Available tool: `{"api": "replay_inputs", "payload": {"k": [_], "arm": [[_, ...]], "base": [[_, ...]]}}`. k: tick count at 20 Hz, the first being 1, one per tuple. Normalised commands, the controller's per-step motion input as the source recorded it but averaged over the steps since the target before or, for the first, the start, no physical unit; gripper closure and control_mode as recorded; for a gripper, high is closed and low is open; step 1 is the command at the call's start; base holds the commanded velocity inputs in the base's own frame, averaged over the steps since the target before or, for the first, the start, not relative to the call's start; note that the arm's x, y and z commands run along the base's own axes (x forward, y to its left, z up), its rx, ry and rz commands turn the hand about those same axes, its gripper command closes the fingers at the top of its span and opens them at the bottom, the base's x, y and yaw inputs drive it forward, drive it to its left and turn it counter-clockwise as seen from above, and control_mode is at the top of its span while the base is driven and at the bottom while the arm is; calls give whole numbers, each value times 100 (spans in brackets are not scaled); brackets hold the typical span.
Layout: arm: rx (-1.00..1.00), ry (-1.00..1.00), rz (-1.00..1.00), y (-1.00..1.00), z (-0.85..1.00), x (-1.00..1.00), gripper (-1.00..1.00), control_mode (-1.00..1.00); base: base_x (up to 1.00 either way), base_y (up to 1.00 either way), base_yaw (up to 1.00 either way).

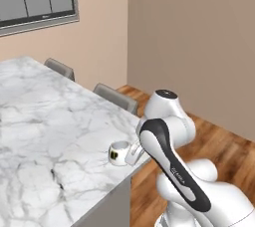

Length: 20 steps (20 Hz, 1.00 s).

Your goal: Clear the mugs and bowl far away from the sink.

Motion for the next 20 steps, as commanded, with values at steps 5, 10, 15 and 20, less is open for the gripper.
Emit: {"api": "replay_inputs", "payload": {"k": [5,10,15,20], "arm": [[0,0,0,0,0,0,100,100],[0,0,0,0,0,0,100,100],[0,0,0,0,-1,11,100,-100],[0,-3,0,0,-17,67,100,-100]], "base": [[38,1,25],[0,2,4],[0,0,0],[0,0,0]]}}
